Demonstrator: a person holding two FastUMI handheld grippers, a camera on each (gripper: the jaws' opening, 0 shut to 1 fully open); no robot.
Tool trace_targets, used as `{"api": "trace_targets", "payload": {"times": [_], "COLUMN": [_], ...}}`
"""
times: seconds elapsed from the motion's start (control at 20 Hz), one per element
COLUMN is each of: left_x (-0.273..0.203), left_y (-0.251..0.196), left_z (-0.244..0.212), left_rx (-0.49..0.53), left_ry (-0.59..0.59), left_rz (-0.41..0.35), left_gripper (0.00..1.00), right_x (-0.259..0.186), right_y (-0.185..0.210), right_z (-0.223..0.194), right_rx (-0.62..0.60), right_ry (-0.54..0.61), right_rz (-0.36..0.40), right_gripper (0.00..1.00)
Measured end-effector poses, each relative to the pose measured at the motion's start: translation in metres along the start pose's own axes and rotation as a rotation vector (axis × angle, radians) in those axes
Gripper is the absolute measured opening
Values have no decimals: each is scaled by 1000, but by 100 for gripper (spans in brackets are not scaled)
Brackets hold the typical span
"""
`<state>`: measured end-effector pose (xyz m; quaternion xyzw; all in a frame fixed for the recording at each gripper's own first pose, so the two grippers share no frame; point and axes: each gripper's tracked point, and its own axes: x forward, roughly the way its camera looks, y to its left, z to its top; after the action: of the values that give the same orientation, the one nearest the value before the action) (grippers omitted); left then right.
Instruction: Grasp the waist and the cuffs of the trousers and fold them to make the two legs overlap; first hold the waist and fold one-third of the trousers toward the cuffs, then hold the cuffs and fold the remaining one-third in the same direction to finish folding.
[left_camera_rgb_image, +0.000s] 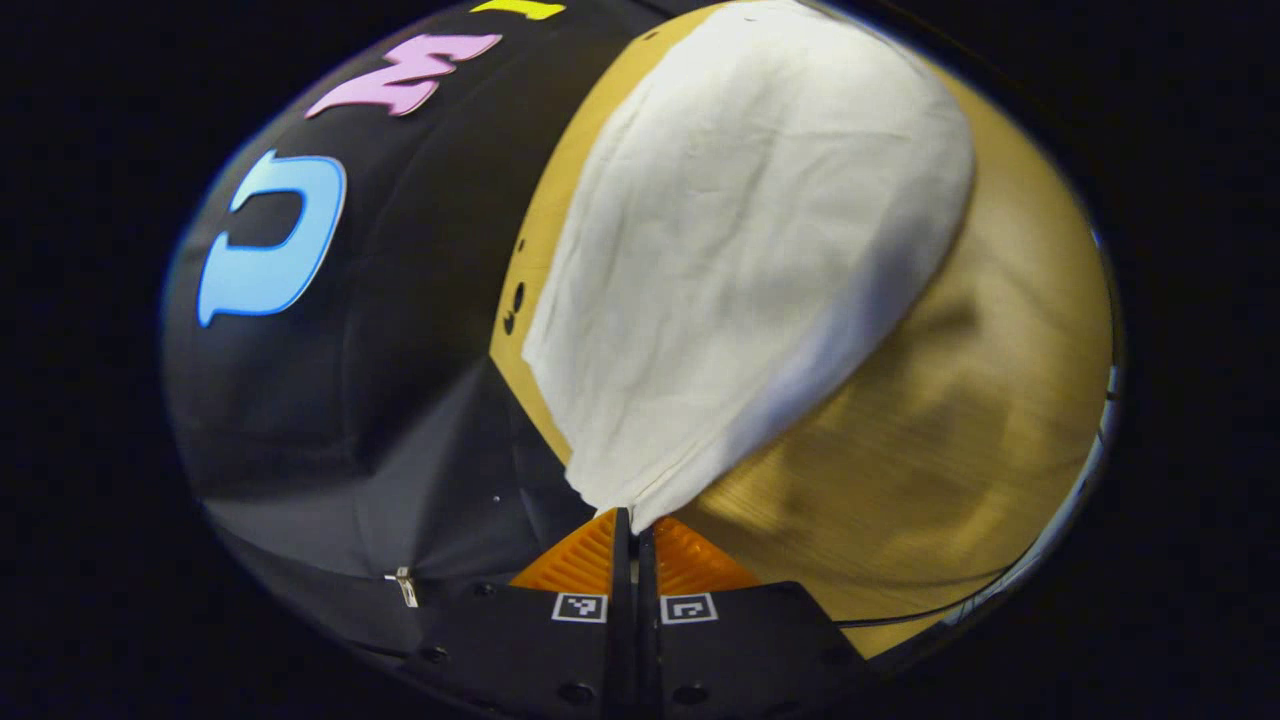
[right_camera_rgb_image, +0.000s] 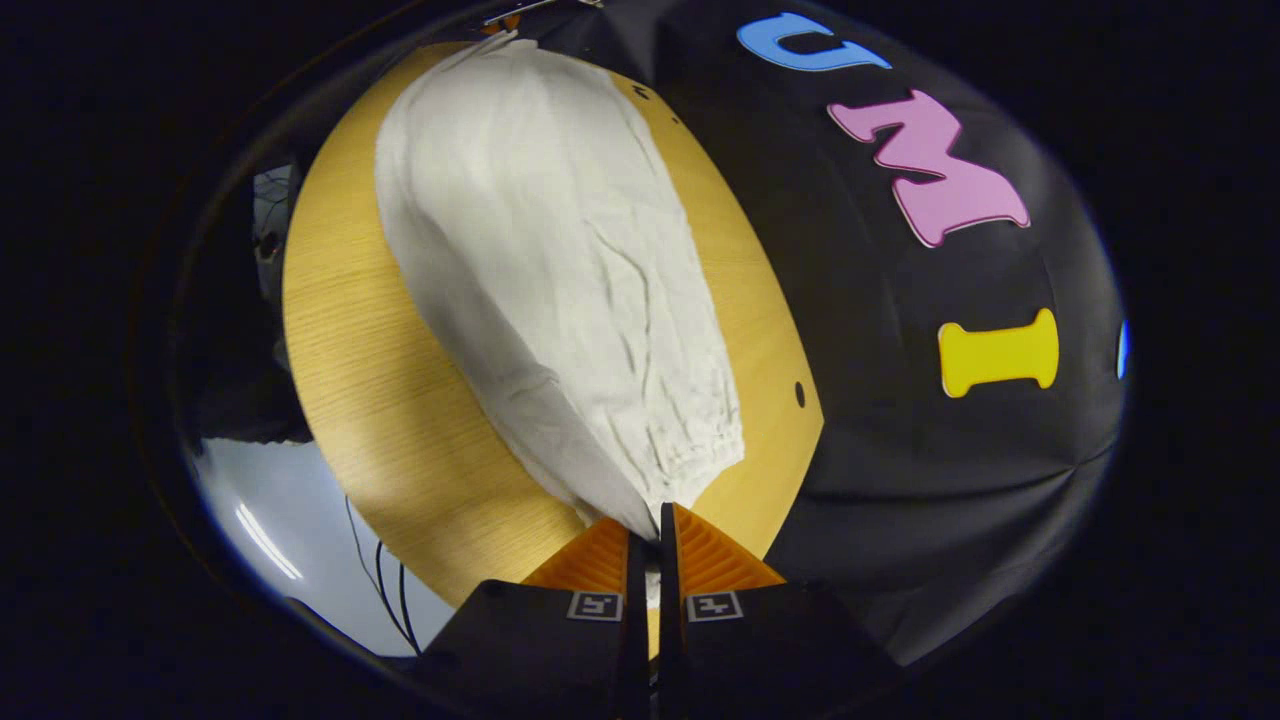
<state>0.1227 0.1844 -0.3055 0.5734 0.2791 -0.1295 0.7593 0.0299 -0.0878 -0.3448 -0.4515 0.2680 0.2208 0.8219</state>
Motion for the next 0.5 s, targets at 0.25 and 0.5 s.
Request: {"api": "trace_targets", "payload": {"times": [0.25,0.5], "left_x": [47,88], "left_y": [31,58], "left_z": [41,79], "left_rx": [-113,-171], "left_ry": [-24,-53], "left_rz": [30,67], "left_gripper": [5,5], "right_x": [35,76], "right_y": [-43,-83], "right_z": [5,19], "right_rx": [120,168], "right_ry": [48,90], "right_rz": [-74,-129], "right_gripper": [8,8]}}
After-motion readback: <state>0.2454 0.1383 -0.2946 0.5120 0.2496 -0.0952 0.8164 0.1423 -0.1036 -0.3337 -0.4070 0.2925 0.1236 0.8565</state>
